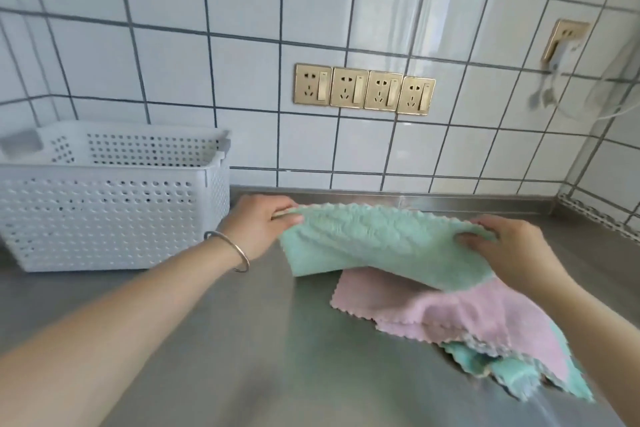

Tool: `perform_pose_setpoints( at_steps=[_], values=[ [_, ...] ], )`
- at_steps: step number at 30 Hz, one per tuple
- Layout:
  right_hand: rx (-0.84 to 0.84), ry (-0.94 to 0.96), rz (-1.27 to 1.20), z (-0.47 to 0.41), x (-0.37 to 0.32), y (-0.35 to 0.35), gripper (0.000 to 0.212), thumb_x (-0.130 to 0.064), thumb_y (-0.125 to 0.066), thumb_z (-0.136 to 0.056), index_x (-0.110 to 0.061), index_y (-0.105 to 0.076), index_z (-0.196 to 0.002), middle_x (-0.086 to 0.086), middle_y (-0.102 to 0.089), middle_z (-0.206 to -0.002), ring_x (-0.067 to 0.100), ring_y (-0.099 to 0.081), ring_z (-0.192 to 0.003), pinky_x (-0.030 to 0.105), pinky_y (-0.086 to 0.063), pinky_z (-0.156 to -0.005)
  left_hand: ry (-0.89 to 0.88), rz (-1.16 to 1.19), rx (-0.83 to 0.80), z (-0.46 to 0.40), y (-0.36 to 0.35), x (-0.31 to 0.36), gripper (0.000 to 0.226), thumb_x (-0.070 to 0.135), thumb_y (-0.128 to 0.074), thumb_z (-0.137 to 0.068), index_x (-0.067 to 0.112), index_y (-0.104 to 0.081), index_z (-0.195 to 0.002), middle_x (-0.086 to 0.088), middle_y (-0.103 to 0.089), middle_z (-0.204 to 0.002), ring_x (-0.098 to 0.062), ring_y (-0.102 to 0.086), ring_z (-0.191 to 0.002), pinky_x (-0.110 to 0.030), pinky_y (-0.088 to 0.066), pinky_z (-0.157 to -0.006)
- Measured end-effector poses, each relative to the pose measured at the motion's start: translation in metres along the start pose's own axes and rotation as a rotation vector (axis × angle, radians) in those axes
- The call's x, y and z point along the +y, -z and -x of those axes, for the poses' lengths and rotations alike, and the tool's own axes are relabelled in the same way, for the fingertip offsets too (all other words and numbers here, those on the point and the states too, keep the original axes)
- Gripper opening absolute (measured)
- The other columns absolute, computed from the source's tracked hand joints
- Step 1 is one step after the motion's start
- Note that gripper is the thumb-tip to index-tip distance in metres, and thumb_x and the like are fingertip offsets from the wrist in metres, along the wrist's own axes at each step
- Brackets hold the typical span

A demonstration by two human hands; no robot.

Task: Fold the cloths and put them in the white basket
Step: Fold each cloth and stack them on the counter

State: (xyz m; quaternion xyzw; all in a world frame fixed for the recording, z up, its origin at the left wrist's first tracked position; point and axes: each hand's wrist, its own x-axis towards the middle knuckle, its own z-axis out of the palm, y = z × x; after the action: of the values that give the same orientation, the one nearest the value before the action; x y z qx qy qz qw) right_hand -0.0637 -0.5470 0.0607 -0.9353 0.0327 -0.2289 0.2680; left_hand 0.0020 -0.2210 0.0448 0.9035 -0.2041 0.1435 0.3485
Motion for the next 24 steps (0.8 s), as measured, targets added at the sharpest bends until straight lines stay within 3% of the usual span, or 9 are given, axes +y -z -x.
perform_pose_setpoints(
  at_steps=[4,7,9,11,14,17,20,22,24],
  values=[
    [-0.086,-0.032,-0.053,-0.045,-0.048,-0.012,0.021,-0.019,-0.063,-0.086,-0.015,-0.06,-0.066,0.006,-0.055,-0.065,0.023,-0.047,-0.064,0.027,-0.034,-0.051,0.149,-0.037,0.108,-0.018,0.053,-0.005,0.038,0.029,-0.056,-0.091,0.019,-0.042,-0.057,-0.001,-0.046,-0.058,-0.02,-0.044,-0.066,-0.028,-0.029,-0.057],
    [-0.098,-0.045,-0.178,-0.068,-0.081,-0.024,0.032,-0.017,-0.059,-0.087,-0.018,-0.052,-0.057,0.004,-0.046,-0.058,0.023,-0.04,-0.061,0.028,-0.028,-0.049,0.243,-0.052,0.201,-0.025,0.086,-0.011,0.043,0.028,-0.053,-0.093,0.016,-0.036,-0.055,-0.001,-0.06,-0.072,-0.024,-0.05,-0.073,-0.03,-0.027,-0.055],
    [-0.043,-0.015,-0.265,-0.074,-0.102,-0.024,0.026,-0.016,-0.057,-0.088,-0.02,-0.054,-0.062,0.003,-0.049,-0.064,0.024,-0.043,-0.068,0.026,-0.03,-0.05,0.249,-0.074,0.265,-0.025,0.111,-0.006,0.034,0.029,-0.051,-0.094,0.013,-0.045,-0.065,-0.006,-0.052,-0.07,-0.021,-0.047,-0.073,-0.028,-0.027,-0.053],
    [0.048,0.044,-0.337,-0.072,-0.122,-0.017,0.014,-0.017,-0.056,-0.089,-0.018,-0.06,-0.076,0.004,-0.054,-0.073,0.023,-0.046,-0.073,0.024,-0.034,-0.051,0.226,-0.083,0.32,-0.016,0.137,0.007,0.026,0.03,-0.049,-0.095,0.007,-0.062,-0.096,-0.009,-0.052,-0.082,-0.019,-0.05,-0.077,-0.029,-0.03,-0.055],
    [0.155,0.155,-0.381,-0.051,-0.136,-0.004,0.01,-0.017,-0.054,-0.09,-0.016,-0.059,-0.081,0.005,-0.054,-0.075,0.019,-0.045,-0.066,0.016,-0.035,-0.048,0.189,-0.093,0.37,0.011,0.164,0.024,0.04,0.031,-0.047,-0.096,0.008,-0.054,-0.128,-0.012,-0.06,-0.102,-0.025,-0.059,-0.092,-0.027,-0.043,-0.073],
    [0.083,0.219,-0.384,-0.015,-0.126,0.0,0.012,-0.014,-0.055,-0.091,-0.019,-0.059,-0.081,-0.004,-0.057,-0.068,0.014,-0.05,-0.069,0.009,-0.036,-0.05,0.135,-0.02,0.254,0.056,0.165,0.021,0.024,0.025,-0.048,-0.095,0.01,-0.064,-0.108,-0.013,-0.065,-0.097,-0.023,-0.061,-0.085,-0.02,-0.052,-0.078],
    [-0.182,0.218,-0.323,0.038,-0.099,-0.016,0.027,-0.01,-0.055,-0.092,-0.029,-0.06,-0.073,-0.022,-0.061,-0.052,-0.003,-0.053,-0.049,0.008,-0.036,-0.047,0.114,0.031,0.033,0.116,0.139,-0.009,0.022,0.021,-0.052,-0.094,0.037,-0.066,-0.089,-0.005,-0.063,-0.087,-0.012,-0.055,-0.076,-0.004,-0.041,-0.058],
    [-0.382,0.242,-0.233,0.076,-0.077,-0.033,0.034,-0.007,-0.055,-0.092,-0.033,-0.063,-0.071,-0.022,-0.064,-0.058,-0.002,-0.054,-0.05,0.007,-0.037,-0.052,0.138,-0.014,-0.114,0.155,0.114,-0.035,0.016,0.044,-0.051,-0.088,0.054,-0.062,-0.082,0.005,-0.063,-0.079,0.0,-0.049,-0.07,-0.013,-0.036,-0.06],
    [-0.55,0.233,-0.16,0.106,-0.052,-0.054,0.032,-0.012,-0.057,-0.091,-0.038,-0.065,-0.073,-0.019,-0.067,-0.068,0.0,-0.057,-0.058,0.008,-0.039,-0.057,0.184,-0.066,-0.257,0.187,0.087,-0.058,0.029,0.069,-0.043,-0.075,0.047,-0.061,-0.085,0.001,-0.061,-0.074,0.001,-0.045,-0.065,-0.015,-0.033,-0.059]
  ],
)
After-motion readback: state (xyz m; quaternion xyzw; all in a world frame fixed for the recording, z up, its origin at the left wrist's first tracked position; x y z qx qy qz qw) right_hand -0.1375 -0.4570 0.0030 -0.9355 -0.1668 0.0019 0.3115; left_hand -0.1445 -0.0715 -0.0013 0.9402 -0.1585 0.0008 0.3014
